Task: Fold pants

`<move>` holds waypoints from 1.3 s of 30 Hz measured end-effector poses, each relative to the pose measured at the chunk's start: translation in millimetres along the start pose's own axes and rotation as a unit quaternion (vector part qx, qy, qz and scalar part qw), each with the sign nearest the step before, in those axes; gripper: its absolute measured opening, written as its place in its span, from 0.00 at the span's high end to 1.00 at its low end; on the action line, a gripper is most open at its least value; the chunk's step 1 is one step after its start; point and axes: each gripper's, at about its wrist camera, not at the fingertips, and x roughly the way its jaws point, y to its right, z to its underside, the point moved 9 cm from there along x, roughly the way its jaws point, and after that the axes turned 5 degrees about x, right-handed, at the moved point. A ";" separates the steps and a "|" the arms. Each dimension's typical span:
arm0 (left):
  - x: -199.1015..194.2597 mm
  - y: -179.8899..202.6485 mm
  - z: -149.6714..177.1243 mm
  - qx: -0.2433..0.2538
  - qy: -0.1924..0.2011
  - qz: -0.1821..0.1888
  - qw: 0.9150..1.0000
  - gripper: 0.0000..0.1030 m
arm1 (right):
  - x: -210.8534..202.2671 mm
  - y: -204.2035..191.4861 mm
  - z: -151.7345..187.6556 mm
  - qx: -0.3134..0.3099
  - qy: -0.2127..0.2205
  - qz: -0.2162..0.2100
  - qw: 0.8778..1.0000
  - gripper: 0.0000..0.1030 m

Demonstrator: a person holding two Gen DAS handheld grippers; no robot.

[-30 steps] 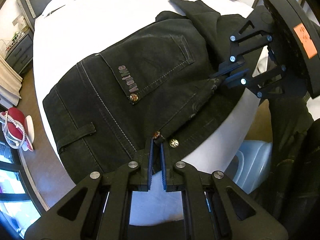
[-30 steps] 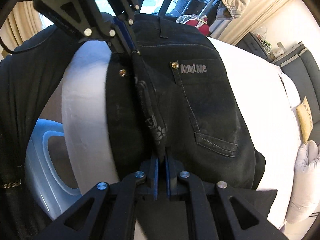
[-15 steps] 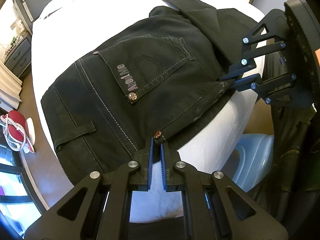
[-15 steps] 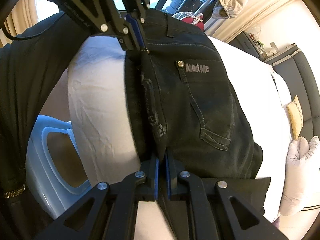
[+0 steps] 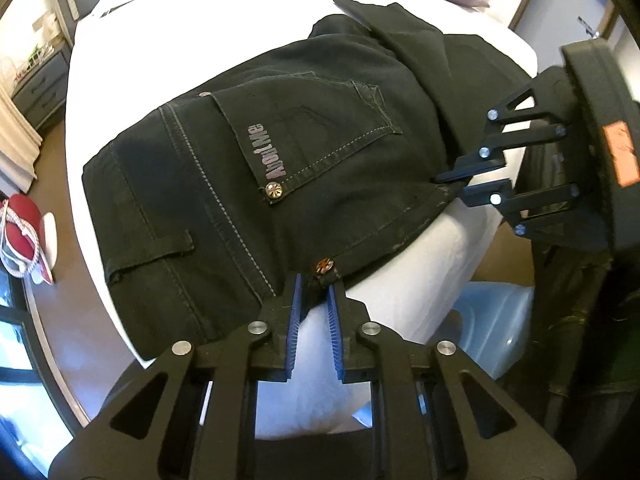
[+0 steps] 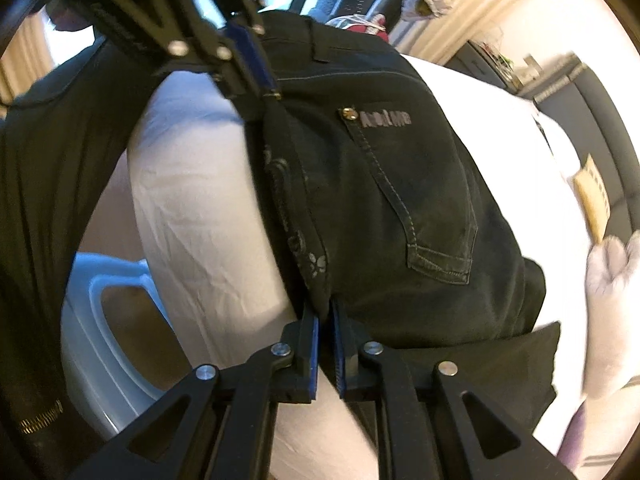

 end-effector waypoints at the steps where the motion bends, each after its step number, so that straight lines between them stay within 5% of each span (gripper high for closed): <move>1: -2.0 0.0 0.9 0.000 -0.004 0.004 1.000 0.87 | 0.0 1.3 -0.3 0.009 0.002 -0.003 1.000 0.90; 6: -25.6 -2.6 3.1 0.012 -0.019 0.003 1.000 0.87 | 2.1 4.4 -2.3 0.031 0.007 0.000 0.999 0.89; 11: -49.7 3.6 -40.5 -0.021 0.057 0.028 0.998 0.86 | 4.6 7.4 -5.5 0.065 0.014 0.000 0.998 0.89; 15: -12.5 10.1 -74.6 -0.058 0.071 0.046 0.995 0.86 | 5.4 14.5 -6.8 0.105 0.023 -0.004 0.994 0.88; 17: 17.0 8.9 -77.7 -0.079 0.048 0.052 0.994 0.86 | 3.8 21.4 -5.7 0.134 0.035 -0.009 0.990 0.86; 19: 49.2 6.6 -70.1 -0.090 0.015 0.041 0.995 0.87 | 0.1 29.4 -1.9 0.165 0.044 -0.015 0.985 0.73; 20: 51.7 6.4 -69.6 -0.094 0.027 0.039 0.994 0.87 | -3.0 32.7 1.8 0.185 0.047 -0.026 0.981 0.53; 22: 49.1 5.4 -67.6 -0.107 0.034 0.043 0.993 0.87 | -14.0 38.6 8.3 0.223 0.066 -0.049 0.971 0.46; 25: 47.3 3.4 -64.1 -0.122 0.037 0.046 0.991 0.87 | -29.5 69.1 22.3 0.305 0.089 -0.063 0.946 0.41; 28: 46.1 2.1 -63.2 -0.128 0.033 0.042 0.990 0.87 | -39.9 130.6 36.6 0.406 0.105 -0.071 0.905 0.41; 33: 49.7 2.9 -65.0 -0.132 0.031 0.036 0.990 0.87 | -46.7 261.3 58.3 0.532 0.123 -0.020 0.838 0.40; 35: 49.6 2.2 -64.1 -0.139 0.032 0.039 0.989 0.87 | -34.9 312.6 66.2 0.575 0.110 0.006 0.811 0.40; 39: 50.8 0.8 -65.0 -0.145 0.032 0.039 0.988 0.87 | 6.7 387.3 74.2 0.625 0.067 0.024 0.777 0.40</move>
